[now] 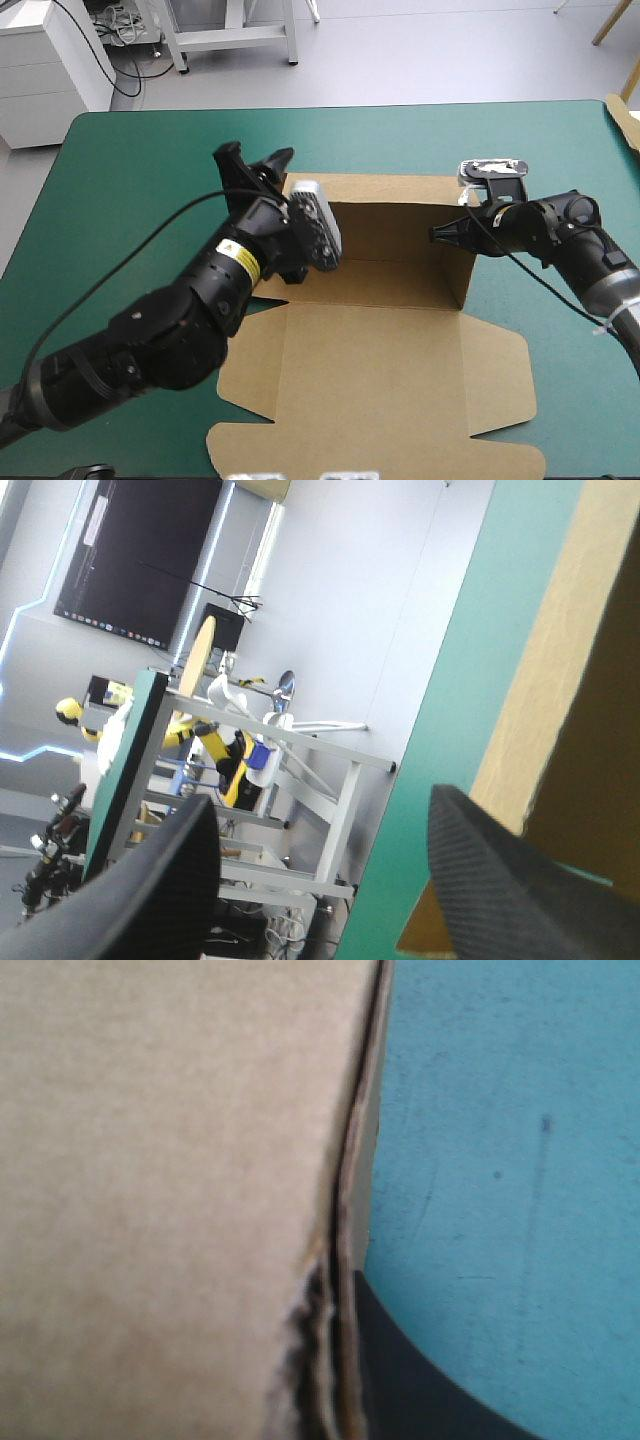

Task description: Fold the box

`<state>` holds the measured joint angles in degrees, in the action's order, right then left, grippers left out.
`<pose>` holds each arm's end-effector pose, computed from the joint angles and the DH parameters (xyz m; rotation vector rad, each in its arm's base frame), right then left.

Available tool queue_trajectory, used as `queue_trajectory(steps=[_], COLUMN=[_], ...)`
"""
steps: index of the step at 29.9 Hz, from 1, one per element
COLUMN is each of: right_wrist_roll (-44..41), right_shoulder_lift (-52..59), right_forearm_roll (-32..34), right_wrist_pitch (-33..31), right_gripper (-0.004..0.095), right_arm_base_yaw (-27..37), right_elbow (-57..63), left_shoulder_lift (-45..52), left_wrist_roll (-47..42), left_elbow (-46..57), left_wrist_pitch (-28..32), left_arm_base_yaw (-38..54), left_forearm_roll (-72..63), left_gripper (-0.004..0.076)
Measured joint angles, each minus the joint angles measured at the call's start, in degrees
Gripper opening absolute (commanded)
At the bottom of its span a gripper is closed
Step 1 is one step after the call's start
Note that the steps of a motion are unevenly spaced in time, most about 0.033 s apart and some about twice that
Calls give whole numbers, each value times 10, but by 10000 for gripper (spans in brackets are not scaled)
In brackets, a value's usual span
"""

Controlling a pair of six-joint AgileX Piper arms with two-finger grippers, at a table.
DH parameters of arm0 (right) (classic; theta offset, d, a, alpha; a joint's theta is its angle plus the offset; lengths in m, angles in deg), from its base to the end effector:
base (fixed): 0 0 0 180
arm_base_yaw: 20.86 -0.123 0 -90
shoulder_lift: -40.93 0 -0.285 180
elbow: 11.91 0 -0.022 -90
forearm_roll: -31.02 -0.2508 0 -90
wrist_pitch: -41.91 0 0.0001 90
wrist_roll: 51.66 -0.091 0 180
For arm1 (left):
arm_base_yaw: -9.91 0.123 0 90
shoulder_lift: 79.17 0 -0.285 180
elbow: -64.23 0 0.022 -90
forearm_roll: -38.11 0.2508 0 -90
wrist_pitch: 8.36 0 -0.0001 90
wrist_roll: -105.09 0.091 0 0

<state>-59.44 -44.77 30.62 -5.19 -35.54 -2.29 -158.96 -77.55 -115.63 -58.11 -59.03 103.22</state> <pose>0.2764 0.0729 0.3337 -0.1463 2.4897 0.1735 0.1507 -0.2158 0.4505 1.2418 1.3061 0.4923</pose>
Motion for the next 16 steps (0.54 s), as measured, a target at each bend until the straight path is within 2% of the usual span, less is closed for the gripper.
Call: queue_trajectory(steps=[7, 11, 16], right_wrist_roll=[39, 57, 72], right_shoulder_lift=[-54, -104, -159], right_forearm_roll=[-3, -9, -10], right_wrist_pitch=[-110, -173, -196], right_gripper=[-22, -21, -22], right_arm_base_yaw=[46, 59, 64], right_elbow=[-97, -157, -212], left_shoulder_lift=[2, 2, 9], left_wrist_roll=[141, 160, 173], left_elbow=[-99, -103, -101], left_wrist_pitch=[-18, -28, -31], left_arm_base_yaw=[161, 271, 371], left_forearm_roll=[-236, -346, -477], left_gripper=[261, 182, 81])
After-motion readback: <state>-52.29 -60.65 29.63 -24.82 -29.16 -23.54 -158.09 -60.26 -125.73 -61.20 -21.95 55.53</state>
